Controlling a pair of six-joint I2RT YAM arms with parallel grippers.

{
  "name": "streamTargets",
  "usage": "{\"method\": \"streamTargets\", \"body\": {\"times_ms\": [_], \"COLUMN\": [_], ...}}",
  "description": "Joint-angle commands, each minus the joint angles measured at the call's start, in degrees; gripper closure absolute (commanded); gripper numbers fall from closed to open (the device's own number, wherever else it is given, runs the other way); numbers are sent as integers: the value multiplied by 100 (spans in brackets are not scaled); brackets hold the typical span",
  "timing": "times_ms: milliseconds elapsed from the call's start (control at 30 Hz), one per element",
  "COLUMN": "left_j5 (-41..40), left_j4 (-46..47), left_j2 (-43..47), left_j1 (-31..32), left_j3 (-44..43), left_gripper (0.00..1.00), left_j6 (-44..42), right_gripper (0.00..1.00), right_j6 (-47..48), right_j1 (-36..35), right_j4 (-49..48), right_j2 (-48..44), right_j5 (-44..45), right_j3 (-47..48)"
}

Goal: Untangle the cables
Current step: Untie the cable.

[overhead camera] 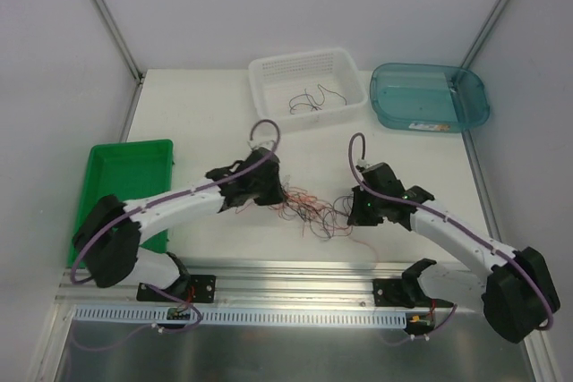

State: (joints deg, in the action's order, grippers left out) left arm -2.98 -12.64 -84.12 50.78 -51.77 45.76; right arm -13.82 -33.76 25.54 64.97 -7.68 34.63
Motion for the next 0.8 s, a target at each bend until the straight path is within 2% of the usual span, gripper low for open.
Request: {"method": "streamTargets", "body": {"times_ms": [0,67,200,267,300,400,433,467,500,567,600,633,667,700,767], "left_j5": [-536,-572,-694,-730,-747,-721,-704,-643,-625,-703,-791,-852,-914,-975,-950], "left_j4": [-133,-203,-545,-660,-721,-818,-836,-836,-836,-915,-1011,-1108,-1300,-1389,-1530], "left_j2": [1299,1895,2522,2794,2874,3085,3120,3216,3278,3488,3577,3656,3796,3876,4042], "left_j1": [-1075,-1394,-1817,-1923,-1932,-1932,-1923,-1932,-1923,-1923,-1932,-1932,-1932,-1932,-1941], "left_j3": [552,790,870,940,967,1098,1125,1134,1151,1152,1125,1021,950,880,634], "left_gripper": [100,100,100,100,100,100,100,100,100,100,100,100,100,100,100], "left_j6": [188,171,47,12,12,3,-14,-14,-32,-128,-163,-242,-295,-339,-410], "right_gripper": [99,99,99,99,99,82,74,60,57,65,73,87,90,91,80], "right_j6": [248,284,328,494,608,890,942,952,952,795,759,724,636,609,618], "right_j1": [255,509,739,722,704,134,-41,-278,-333,-316,-324,-316,-316,-316,-316], "right_j4": [924,1066,1286,1252,1156,1216,1260,1287,1287,1287,1313,1322,1339,1400,1410], "right_j2": [-721,-1063,-1276,-1241,-1189,-1074,-1074,-1083,-1118,-1223,-1232,-1198,-1162,-1101,-865], "right_j5": [933,979,813,296,-429,-901,-780,-613,-264,133,431,582,732,1116,1217], "right_j3": [377,448,553,632,667,1026,1115,1203,1247,1256,1265,1291,1292,1300,1309]}}
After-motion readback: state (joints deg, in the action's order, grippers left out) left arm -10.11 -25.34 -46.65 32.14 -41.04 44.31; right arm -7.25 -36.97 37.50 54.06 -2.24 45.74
